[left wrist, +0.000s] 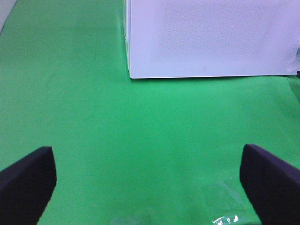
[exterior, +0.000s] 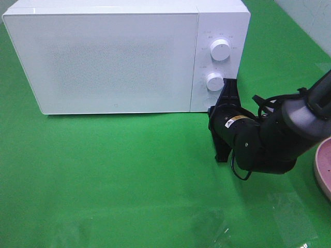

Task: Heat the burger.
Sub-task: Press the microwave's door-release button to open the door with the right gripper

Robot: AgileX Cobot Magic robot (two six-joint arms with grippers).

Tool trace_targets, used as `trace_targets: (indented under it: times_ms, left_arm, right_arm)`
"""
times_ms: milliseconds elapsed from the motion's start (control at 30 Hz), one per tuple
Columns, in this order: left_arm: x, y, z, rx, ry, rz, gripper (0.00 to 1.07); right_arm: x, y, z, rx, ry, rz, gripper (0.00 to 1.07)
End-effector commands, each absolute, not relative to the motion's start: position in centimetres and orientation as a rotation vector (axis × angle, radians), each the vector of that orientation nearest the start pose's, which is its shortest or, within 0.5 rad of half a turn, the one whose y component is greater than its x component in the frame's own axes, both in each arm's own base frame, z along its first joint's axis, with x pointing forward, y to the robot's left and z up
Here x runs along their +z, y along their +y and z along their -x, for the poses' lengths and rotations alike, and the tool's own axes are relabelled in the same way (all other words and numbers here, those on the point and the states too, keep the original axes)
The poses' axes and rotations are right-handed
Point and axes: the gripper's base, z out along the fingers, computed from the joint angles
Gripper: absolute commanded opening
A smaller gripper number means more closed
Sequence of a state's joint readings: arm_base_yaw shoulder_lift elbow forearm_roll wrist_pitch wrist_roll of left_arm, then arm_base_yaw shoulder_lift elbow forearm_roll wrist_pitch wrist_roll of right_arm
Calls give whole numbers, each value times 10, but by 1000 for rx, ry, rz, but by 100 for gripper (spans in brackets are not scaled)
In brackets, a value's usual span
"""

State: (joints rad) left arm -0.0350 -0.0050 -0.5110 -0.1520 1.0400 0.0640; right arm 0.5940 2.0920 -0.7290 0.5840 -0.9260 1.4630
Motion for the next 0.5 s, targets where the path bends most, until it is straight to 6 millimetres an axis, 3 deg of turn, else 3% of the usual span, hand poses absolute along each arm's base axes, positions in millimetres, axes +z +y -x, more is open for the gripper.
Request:
trace_targets:
  times_ms: [33, 500]
  left_arm:
    - [283, -11, 9, -157, 1974, -106, 100]
    - [283, -11, 9, -157, 1974, -106, 100]
  right_arm:
    - [80, 159, -316, 1111, 1506, -1487, 0]
    - [82, 150, -341, 1113, 1435, -1514, 0]
